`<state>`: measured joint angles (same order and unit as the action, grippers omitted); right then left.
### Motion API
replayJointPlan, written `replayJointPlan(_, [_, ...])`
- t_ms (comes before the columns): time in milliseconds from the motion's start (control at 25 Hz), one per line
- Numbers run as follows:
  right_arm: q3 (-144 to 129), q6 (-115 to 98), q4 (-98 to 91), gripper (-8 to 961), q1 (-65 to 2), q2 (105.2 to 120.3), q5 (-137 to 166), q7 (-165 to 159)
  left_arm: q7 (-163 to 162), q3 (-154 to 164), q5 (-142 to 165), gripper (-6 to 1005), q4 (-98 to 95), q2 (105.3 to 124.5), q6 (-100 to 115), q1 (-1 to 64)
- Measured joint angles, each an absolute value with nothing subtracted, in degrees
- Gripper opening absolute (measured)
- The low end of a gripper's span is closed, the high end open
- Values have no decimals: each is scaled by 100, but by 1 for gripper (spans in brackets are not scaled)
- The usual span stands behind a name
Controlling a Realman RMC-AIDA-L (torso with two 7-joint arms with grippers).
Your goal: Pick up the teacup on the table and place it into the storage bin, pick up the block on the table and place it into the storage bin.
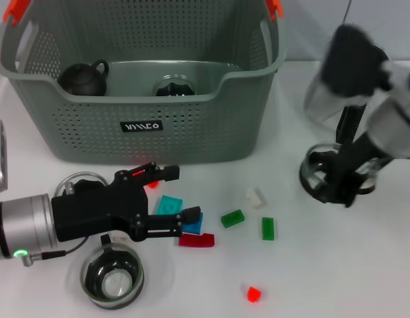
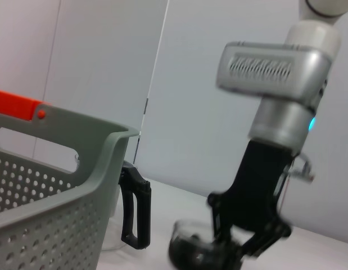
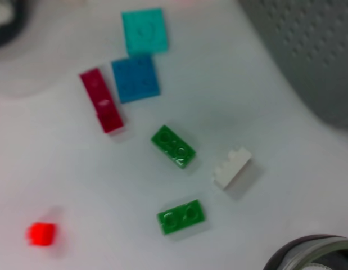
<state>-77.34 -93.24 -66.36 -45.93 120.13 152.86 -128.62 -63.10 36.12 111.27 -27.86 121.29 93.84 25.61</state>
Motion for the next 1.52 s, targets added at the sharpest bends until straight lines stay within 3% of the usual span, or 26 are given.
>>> replayJointPlan(280, [-6598,-11290,-8160,52,-4638,11984,14186,-12778,-6305,3612,11126,920,-2786,12129,9397,2524])
replayJointPlan(400, [-6445,-11359,-8369,52,-4842,11803,13393,-12987,-6299,3615,11129,920,-2790,12129,9406,2544])
replayJointPlan(480, [-6265,-11286,-8300,52,-5053,11759,13020,-13019,-6296,3616,11132,920,-2794,12128,9420,2547])
replayJointPlan(600, [-5912,-10941,-8114,52,-5453,11854,12841,-12856,-6290,3614,11135,920,-2795,12123,9423,2548])
replayJointPlan(800, [-5863,-9352,-7432,52,-5996,11932,12918,-12730,-6285,3611,11136,919,-2802,12126,9414,2589])
replayJointPlan(1200, [-6342,-5132,-4333,51,-7061,12013,13754,-12972,-6276,3611,10984,919,-2795,12116,9359,2602])
replayJointPlan(1520, [-7152,-3396,-2936,51,-7355,12083,13700,-12987,-6275,3603,10937,919,-2795,12075,9341,2597])
